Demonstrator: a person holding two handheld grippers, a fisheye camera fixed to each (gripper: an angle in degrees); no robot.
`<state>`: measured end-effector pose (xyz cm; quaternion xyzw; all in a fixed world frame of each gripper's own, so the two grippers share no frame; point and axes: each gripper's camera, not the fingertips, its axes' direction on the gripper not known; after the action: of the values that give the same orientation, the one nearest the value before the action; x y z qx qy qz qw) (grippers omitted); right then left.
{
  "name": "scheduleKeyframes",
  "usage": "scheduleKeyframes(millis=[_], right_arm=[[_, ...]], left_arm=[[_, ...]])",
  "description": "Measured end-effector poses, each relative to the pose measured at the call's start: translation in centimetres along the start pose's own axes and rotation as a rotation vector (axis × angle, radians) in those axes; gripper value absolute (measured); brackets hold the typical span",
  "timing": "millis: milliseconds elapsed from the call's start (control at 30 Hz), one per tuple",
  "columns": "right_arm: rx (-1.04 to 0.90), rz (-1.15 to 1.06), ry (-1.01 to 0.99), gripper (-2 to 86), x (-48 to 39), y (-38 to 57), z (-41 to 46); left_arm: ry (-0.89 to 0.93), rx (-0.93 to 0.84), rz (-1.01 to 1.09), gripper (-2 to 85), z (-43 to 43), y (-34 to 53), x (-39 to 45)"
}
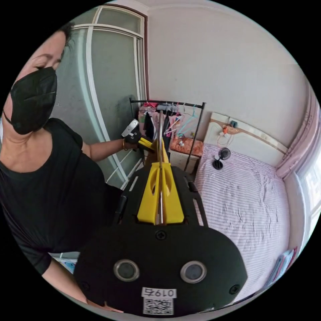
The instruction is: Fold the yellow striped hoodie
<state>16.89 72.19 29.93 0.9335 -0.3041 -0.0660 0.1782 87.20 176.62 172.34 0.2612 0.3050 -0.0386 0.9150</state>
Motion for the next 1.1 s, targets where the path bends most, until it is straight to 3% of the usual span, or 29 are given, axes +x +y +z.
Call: scheduleKeyframes(millis=[300,500,633,867,1100], right_arm=[[-0.045,0.350,0.522,-1.0,-1.7,14.2,-15.8],[-0.105,0.492,0.732,-1.0,-1.7,18.7,-19.9],[-0.124,0.616,0.717,-1.0,-1.9,20.5,-21.8],[-0.126,0.921,0.626,-1.0,-4.0,22.3,-25.5],[-0.229,0.878,0.501,-1.0,0.6,22.2,-28.6]], left_arm=[[0.252,-0.003,0.380,0.9,-4.5,-21.6,5.0],[0.391,0.007,0.588,1.7,-5.3,-35.1,5.4],[0.562,0.007,0.775,2.1,-7.5,-42.9,3.8],[0.871,-0.091,0.897,2.1,-13.0,-56.0,-3.1],[1.061,-0.137,0.961,2.3,-20.2,-72.1,-9.2]])
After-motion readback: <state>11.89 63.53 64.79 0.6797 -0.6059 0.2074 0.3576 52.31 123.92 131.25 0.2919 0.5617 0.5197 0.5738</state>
